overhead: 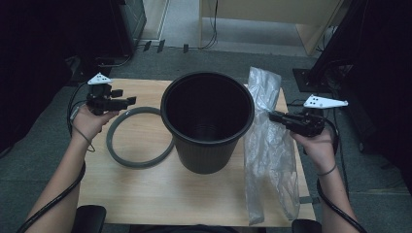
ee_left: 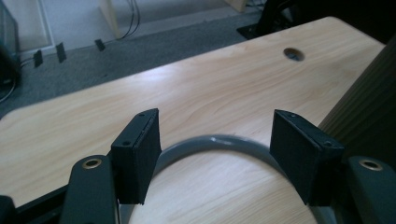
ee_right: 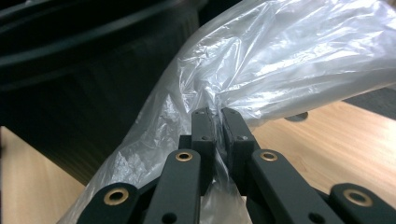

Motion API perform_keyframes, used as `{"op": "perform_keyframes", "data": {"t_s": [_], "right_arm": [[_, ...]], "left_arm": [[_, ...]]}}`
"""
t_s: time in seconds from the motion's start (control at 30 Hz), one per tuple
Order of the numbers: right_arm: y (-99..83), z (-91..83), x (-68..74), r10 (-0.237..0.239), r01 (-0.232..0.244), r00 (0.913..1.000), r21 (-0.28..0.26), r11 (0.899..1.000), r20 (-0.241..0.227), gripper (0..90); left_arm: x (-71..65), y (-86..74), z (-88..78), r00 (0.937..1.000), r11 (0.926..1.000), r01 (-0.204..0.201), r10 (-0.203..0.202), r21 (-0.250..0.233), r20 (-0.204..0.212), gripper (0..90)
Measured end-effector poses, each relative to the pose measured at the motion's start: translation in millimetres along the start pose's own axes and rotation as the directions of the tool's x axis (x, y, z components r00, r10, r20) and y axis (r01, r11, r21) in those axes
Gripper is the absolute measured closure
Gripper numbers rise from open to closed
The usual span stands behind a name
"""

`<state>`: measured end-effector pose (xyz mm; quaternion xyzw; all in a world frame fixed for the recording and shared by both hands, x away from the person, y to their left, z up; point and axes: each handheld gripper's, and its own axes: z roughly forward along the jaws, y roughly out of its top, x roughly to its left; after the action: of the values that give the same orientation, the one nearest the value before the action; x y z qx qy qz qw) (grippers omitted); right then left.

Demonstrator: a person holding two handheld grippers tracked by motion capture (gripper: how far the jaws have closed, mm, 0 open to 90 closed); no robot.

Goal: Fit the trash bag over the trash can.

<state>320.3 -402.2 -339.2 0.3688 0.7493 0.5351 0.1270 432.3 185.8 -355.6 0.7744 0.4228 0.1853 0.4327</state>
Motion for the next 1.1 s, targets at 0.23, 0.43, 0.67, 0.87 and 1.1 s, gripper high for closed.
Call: {"op": "perform_keyframes", "data": {"t_s": [0.23,0.43,0.67,0.87,1.1], "right_arm": [[14.7,-4.3,10.2,-0.015,0.015,0.9989,-0.014,1.000,-0.045,85.9],[26.3,-9.0,19.7,-0.037,0.035,0.9960,-0.030,0.999,-0.081,86.0],[41.3,-16.5,30.1,-0.064,0.057,0.9906,-0.065,0.996,-0.121,86.1],[55.1,-23.6,38.4,-0.090,0.075,0.9842,-0.099,0.992,-0.152,86.0],[76.3,-31.3,47.6,-0.121,0.092,0.9757,-0.158,0.983,-0.183,86.1]], "left_arm": [[-13.0,22.1,-6.4,0.9985,0.9988,-0.034,0.035,-0.035,0.043,32.8],[-23.2,36.4,-11.0,0.9955,0.9965,-0.062,0.066,-0.057,0.068,32.9],[-33.6,51.3,-13.2,0.9906,0.9938,-0.082,0.090,-0.075,0.103,33.8],[-40.3,63.8,-16.4,0.9875,0.9906,-0.097,0.108,-0.097,0.115,33.8],[-49.9,78.3,-19.1,0.9820,0.9868,-0.114,0.130,-0.115,0.137,33.8]]}}
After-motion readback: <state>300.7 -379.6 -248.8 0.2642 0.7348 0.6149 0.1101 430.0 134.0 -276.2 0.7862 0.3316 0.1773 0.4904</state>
